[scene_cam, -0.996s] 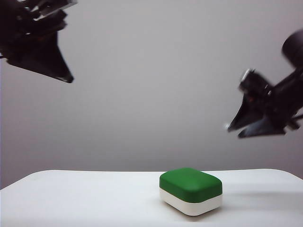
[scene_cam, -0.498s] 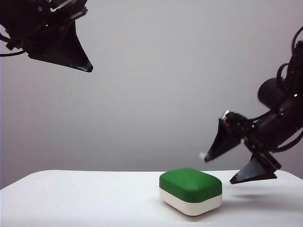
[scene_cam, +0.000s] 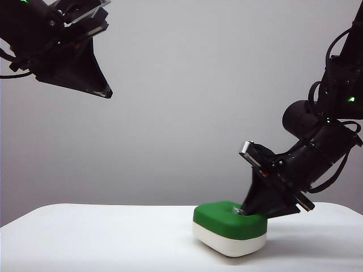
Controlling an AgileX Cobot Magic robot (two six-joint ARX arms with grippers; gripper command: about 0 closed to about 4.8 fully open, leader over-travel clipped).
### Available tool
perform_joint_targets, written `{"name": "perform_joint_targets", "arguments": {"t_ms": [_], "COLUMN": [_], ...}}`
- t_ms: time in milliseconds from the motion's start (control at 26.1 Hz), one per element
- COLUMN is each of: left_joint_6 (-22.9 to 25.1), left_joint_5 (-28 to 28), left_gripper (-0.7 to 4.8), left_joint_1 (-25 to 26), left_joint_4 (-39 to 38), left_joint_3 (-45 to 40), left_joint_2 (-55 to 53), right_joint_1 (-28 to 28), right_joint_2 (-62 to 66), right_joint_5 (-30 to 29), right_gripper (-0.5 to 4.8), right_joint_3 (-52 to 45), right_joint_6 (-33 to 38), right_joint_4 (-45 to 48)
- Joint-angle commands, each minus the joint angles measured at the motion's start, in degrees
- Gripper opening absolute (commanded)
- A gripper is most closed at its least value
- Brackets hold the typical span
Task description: Pick up the foam mahjong on the table and turn it over.
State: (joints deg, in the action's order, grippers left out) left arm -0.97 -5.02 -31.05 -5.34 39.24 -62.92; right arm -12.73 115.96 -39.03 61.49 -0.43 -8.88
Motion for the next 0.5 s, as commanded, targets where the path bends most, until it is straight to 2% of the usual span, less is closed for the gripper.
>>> {"name": "perform_joint_targets", "arguments": {"t_ms": [38,77,153,192,230,383,421,498], "left_joint_6": [-0.1,-0.1,-0.1,-0.1,-0.1,-0.1,-0.1,-0.1], "left_joint_5": [-0.4,-0.3,-0.3,-0.3,-0.3,-0.3,-0.3,-0.3], "left_gripper": [-0.05,-0.05,-0.05,-0.05,-0.05,-0.05,-0.05,-0.05], "left_joint_1": [0.0,0.0,0.0,0.0,0.0,0.0,0.0,0.0], "left_joint_4": [0.3,0.2,0.3,0.2,0.2,0.2,0.2,0.1], "left_joint_3": [0.3,0.3,0.3,0.2,0.3,0.2,0.2,0.2], "left_joint_2": [0.1,0.1,0.1,0.1,0.1,0.1,0.1,0.1], "right_joint_1": [0.3,0.3,0.3,0.2,0.2,0.0,-0.8,-2.5], "right_joint_2": [-1.8,-2.9,-7.0,-9.5,-10.8,-13.2,-13.3,-13.2], "right_joint_5": [2.1,2.4,10.4,17.4,21.1,31.0,37.0,43.2], "right_gripper": [0.17,0.16,0.09,0.09,0.09,0.09,0.09,0.09], "right_joint_3": [0.6,0.6,0.6,0.6,0.6,0.6,0.6,0.5], "right_joint_6": [-0.3,-0.3,-0.6,-1.9,-2.3,-4.1,-4.6,-6.2], "right_joint_4": [-0.2,0.0,-0.5,-2.1,-2.9,-5.5,-7.6,-10.7]}}
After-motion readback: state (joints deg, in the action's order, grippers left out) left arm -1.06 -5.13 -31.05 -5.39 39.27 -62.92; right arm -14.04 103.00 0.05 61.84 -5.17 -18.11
